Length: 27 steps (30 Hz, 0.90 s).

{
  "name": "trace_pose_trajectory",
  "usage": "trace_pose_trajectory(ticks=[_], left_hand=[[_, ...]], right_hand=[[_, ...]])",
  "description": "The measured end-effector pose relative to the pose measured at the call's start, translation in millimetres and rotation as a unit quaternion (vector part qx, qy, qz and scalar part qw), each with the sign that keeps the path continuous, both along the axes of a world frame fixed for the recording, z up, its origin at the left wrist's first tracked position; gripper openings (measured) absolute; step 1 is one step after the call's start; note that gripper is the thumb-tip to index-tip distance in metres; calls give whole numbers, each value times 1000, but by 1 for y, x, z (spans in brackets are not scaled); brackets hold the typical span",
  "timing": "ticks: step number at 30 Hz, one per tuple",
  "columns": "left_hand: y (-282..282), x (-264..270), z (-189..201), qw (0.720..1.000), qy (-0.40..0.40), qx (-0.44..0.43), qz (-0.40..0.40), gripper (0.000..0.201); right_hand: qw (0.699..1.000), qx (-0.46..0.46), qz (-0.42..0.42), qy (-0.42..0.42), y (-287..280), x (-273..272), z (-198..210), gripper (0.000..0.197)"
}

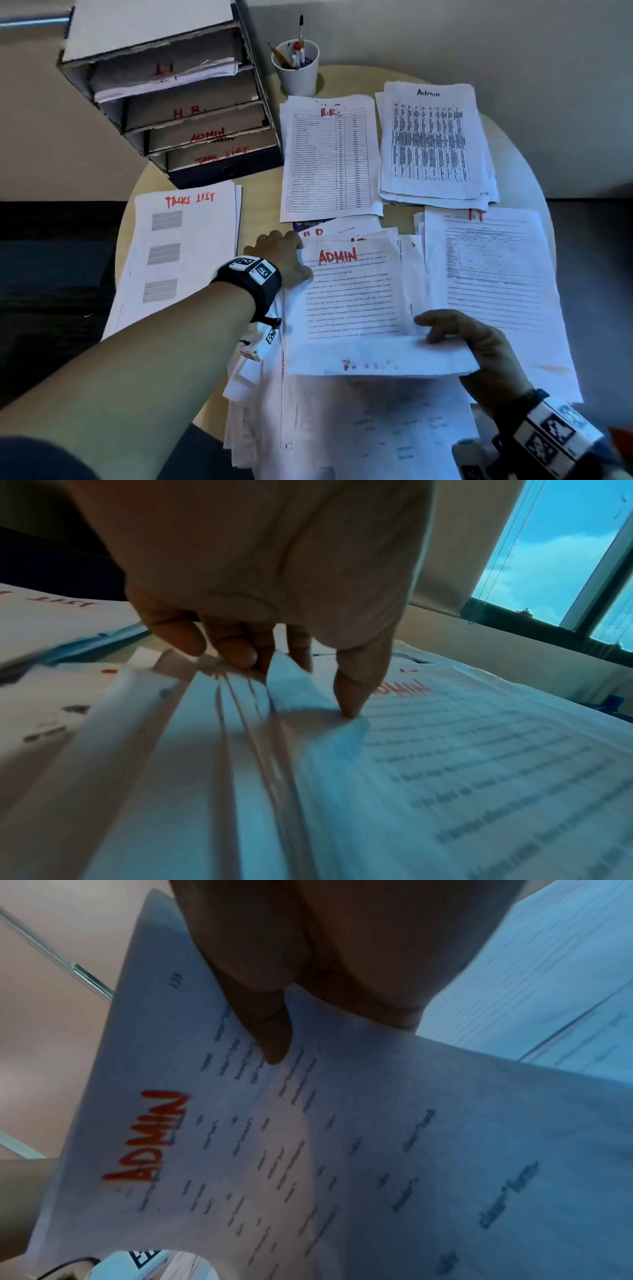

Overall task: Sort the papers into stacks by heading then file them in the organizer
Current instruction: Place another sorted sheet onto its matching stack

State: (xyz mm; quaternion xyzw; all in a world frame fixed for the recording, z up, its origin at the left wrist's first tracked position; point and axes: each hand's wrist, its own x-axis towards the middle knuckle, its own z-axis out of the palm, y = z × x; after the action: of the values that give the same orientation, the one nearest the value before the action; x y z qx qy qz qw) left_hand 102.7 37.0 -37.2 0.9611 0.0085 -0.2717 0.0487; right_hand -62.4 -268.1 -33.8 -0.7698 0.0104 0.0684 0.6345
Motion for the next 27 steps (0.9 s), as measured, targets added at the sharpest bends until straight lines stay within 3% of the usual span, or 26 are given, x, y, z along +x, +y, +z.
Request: trace_pose_trajectory(ticks=[2,4,8,10,13,15,17,19,22,23,24,26,27], left_hand=[[1,1,3,1000,5,7,1,55],[1,2,6,1000,-14,-14,-5,34],[13,-6,10,987,-101,-123,-12,15],[20,-17,18,967,-163,-190,-42,8],[25,-54,41,915,-244,-310,-78,8],[23,-87,58,888,-260,-363,-111,11],[22,-117,66,871,-255,-397,-138,12],[18,-132,71,857,-243,-442,-107,13],[12,-122,69,839,-247,-483,39,11],[10,-114,66,823,-232,-505,116,13],[11,-104,58,788,-203,-543,210,15],[5,-92,52,672,-115,-632,368,14],[0,-90,51,632,-85,-659,400,14]], right_hand=[[1000,3,3,-1,1,1,-1,60],[1000,-7,-5,4,1,1,-4,63],[1000,-5,-19,-3,2,5,-4,58],[1000,9,-24,-10,2,6,-2,54],[999,12,-44,4,3,9,-1,42],[995,47,-66,50,5,13,6,31],[990,94,-65,79,8,15,15,39],[993,90,-44,66,11,17,18,51],[995,70,-39,55,12,21,8,50],[997,36,-53,48,14,23,6,48],[996,9,-72,45,17,27,5,45],[992,8,-111,57,21,35,4,33],[989,23,-134,63,24,41,5,27]])
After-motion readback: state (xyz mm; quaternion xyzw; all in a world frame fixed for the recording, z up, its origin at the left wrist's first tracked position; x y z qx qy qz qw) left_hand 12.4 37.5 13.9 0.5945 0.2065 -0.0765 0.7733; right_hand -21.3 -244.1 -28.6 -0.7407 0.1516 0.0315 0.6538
